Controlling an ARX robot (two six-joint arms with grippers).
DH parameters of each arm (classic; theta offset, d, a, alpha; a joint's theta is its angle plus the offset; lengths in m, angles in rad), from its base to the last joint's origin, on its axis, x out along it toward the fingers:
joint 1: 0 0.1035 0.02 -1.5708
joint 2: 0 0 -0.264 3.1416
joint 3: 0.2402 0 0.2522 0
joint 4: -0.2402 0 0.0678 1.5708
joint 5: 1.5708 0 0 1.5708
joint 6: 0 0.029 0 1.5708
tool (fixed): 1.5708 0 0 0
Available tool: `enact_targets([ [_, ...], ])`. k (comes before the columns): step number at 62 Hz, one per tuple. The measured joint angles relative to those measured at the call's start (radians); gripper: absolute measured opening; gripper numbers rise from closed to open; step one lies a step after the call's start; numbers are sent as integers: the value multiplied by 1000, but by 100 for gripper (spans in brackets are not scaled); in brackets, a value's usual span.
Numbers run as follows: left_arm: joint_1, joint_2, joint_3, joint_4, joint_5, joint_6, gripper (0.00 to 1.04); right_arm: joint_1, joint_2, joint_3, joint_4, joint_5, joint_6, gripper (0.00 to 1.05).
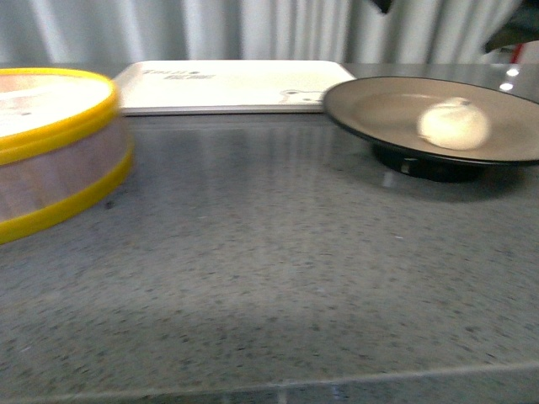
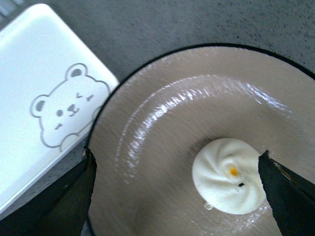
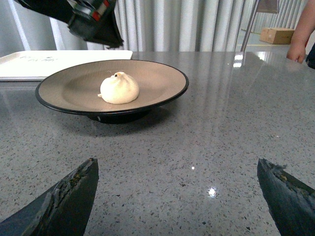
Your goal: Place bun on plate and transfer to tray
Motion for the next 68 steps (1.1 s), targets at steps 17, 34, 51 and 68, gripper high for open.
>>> enact_targets([
  [17, 196, -493, -605, 334, -36, 55, 98, 0, 0, 0, 0, 0, 0, 96],
  [34, 473, -999, -1130, 546, 55, 116, 98, 0, 0, 0, 0, 0, 0, 96],
  [51, 766, -1355, -1711, 959, 253, -124, 43, 0, 0, 0, 0, 0, 0, 96],
  [68, 779, -1492, -1951, 1040, 268, -144, 4, 0, 0, 0, 0, 0, 0, 96],
])
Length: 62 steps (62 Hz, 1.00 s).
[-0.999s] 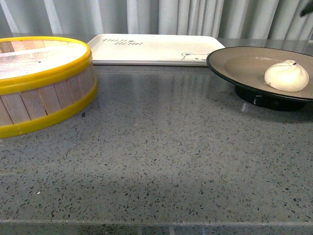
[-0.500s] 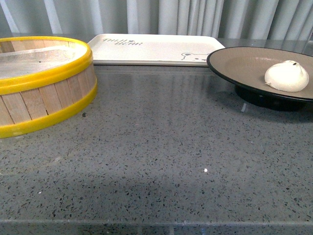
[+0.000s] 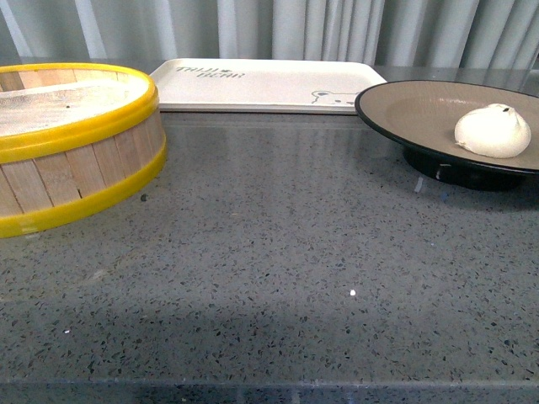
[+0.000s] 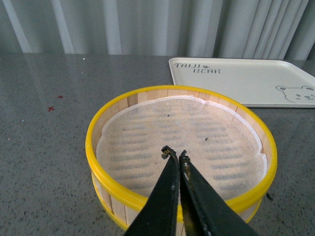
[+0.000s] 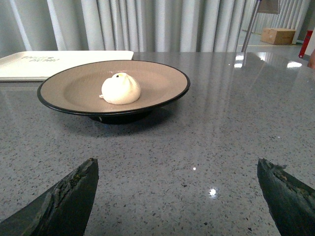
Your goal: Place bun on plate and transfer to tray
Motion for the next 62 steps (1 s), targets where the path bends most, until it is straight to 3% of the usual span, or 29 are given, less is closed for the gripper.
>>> enact_targets([
  [19, 0, -152, -167, 17, 0, 0, 4, 0, 0, 0, 0, 0, 0, 96],
  [62, 0, -402, -283, -116, -1, -2, 4, 0, 0, 0, 0, 0, 0, 96],
])
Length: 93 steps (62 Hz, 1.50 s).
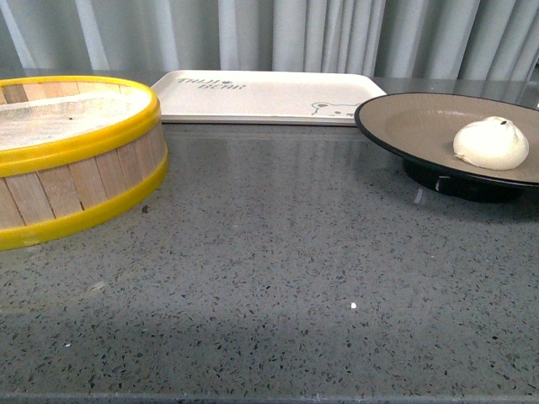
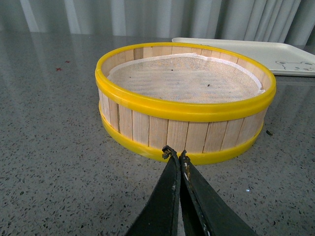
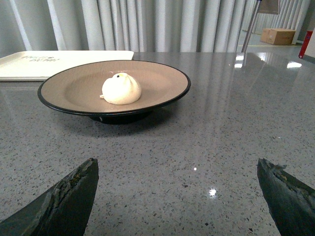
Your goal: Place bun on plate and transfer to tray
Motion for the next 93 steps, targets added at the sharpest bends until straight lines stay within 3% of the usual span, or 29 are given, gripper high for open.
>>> enact_targets([
  [31, 0, -134, -11, -92, 0, -1, 4, 0, 0, 0, 0, 0, 0, 96],
  [40, 0, -275, -11, -262, 0, -1, 4, 0, 0, 0, 0, 0, 0, 96],
  [69, 0, -308, -11, -272, 0, -1, 4, 0, 0, 0, 0, 0, 0, 96],
  [76, 0, -308, -11, -272, 0, -1, 19, 0, 0, 0, 0, 0, 0, 96],
  [93, 0, -308, -11, -272, 0, -1, 65, 0, 0, 0, 0, 0, 0, 96],
])
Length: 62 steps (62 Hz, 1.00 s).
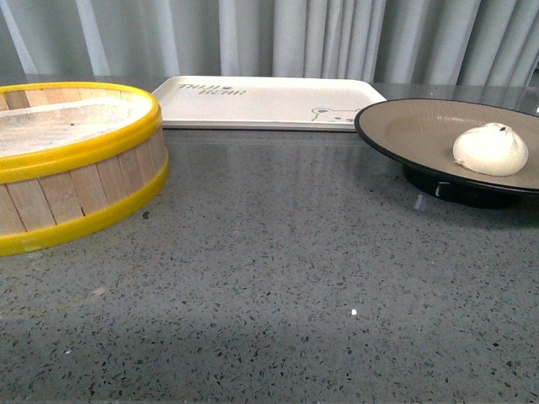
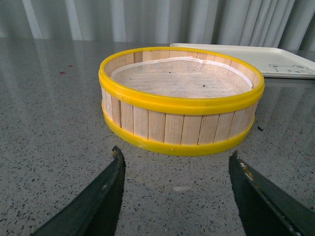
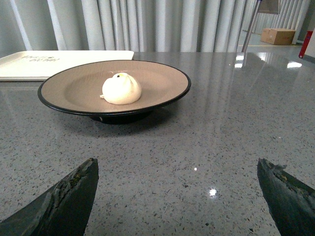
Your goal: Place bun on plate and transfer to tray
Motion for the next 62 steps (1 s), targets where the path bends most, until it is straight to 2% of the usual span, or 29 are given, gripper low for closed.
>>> enact_targets([
  [11, 0, 0, 0, 0, 0, 0, 94, 1, 1, 0, 0, 8, -3, 96],
  [12, 0, 0, 0, 0, 0, 0, 95, 8, 5, 0, -2, 28, -8, 96],
  [14, 0, 0, 0, 0, 0, 0, 100, 35, 28, 5, 8, 130, -42, 96],
  [17, 0, 0, 0, 0, 0, 0, 98, 54, 115, 27, 69, 297, -109, 96],
  [19, 0, 0, 0, 0, -3, 0, 98, 35, 175, 44, 121, 336, -137, 96],
  [21, 0, 0, 0, 0, 2, 0, 98, -3, 240, 68, 176, 332, -144, 96],
  [27, 0, 0, 0, 0, 0, 0, 98, -153, 428, 153, 325, 205, -105, 96],
  [31, 0, 0, 0, 0, 0, 0, 98, -258, 550, 222, 394, 102, -28, 96],
  [35, 0, 0, 0, 0, 0, 0, 98, -347, 674, 296, 431, 6, 61, 96],
  [40, 0, 0, 0, 0, 0, 0, 98, -444, 897, 419, 444, -129, 272, 96],
  [45, 0, 0, 0, 0, 0, 0, 98, -464, 1051, 507, 439, -208, 439, 96],
  [51, 0, 0, 0, 0, 0, 0, 98, -449, 1178, 595, 410, -273, 616, 96],
  [62, 0, 0, 0, 0, 0, 0, 98, -357, 1351, 706, 356, -357, 880, 96],
])
